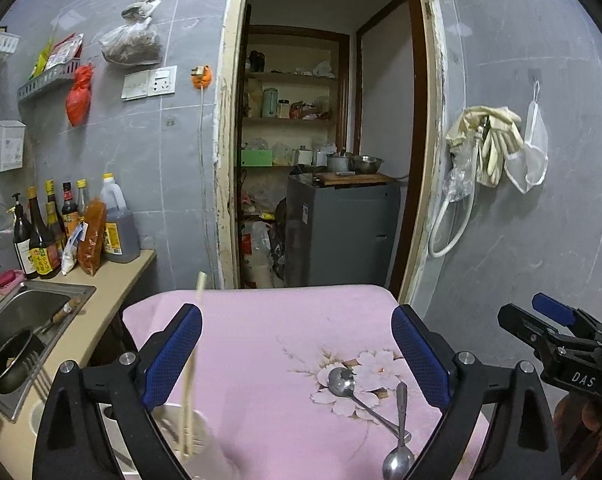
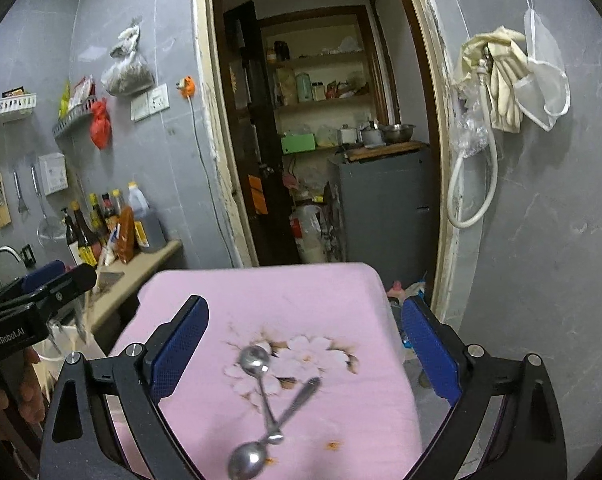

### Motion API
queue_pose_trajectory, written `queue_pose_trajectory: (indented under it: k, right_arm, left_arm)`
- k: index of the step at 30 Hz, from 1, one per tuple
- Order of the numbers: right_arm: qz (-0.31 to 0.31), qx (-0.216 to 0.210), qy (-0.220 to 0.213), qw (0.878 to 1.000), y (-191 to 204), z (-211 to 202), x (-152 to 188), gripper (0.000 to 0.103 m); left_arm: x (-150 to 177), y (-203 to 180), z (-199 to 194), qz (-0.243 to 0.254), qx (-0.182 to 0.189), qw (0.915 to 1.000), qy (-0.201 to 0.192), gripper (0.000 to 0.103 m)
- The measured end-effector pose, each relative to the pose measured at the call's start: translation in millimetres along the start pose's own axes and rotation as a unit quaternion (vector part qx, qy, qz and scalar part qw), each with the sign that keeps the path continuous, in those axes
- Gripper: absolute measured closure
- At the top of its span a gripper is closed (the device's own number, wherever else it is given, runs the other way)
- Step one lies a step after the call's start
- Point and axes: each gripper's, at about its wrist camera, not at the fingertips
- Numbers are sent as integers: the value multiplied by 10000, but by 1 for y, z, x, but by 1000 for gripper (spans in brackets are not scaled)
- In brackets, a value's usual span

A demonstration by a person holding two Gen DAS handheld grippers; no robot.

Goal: Organize utensils
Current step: 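Move both open tools back over the last two spoons, then grasp a spoon bowl with the left tool while the right tool grasps the other spoon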

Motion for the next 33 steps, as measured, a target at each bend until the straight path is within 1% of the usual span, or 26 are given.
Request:
queue_pose_trajectory:
  k: [7,12,18,23,24,25,27,28,29,31,33]
  right_arm:
    - [-59,-14,291,9996,-23,20,20,8]
    - [-30,-108,565,9983,-36,36,36,8]
    - [192,-432,1011,9938,-44,65,62,8]
    - [414,-709,1450,9860,-38,98,88,9]
    - [493,-791,1524,9839,-35,105,94,13]
    - [530,-849,1572,9825,-33,109,98,15]
    - [552,-979,1713,9788,-28,122,105,26]
    - [567,-1064,1793,9764,-25,129,109,29]
    - [599,-1184,1881,9731,-23,136,113,36]
    - [621,-1347,1999,9685,-18,147,119,41]
    - [692,-1540,2140,9621,-16,159,124,50]
  left_arm:
    - [20,-23,24,31,-139,9998,120,7]
    - [37,-33,44,55,-192,9991,368,7]
    - [54,-35,78,-92,-244,9952,940,7]
    - [68,-26,109,-326,-247,9896,1380,8]
    - [71,-25,114,-341,-247,9888,1429,9]
    - [75,-24,121,-352,-248,9875,1517,12]
    - [80,-22,131,-338,-264,9855,1642,16]
    - [83,-21,138,-339,-277,9841,1722,19]
    - [87,-19,144,-353,-279,9825,1805,23]
    - [92,-15,153,-410,-246,9796,1951,28]
    - [96,-11,164,-519,-170,9761,2102,33]
Point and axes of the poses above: each gripper's, at about its wrist camera, not at the fingertips, and z roughly the way its jaws point, y to its left, x to its underside, and after that the axes turned 10 degrees about -z, right-handed
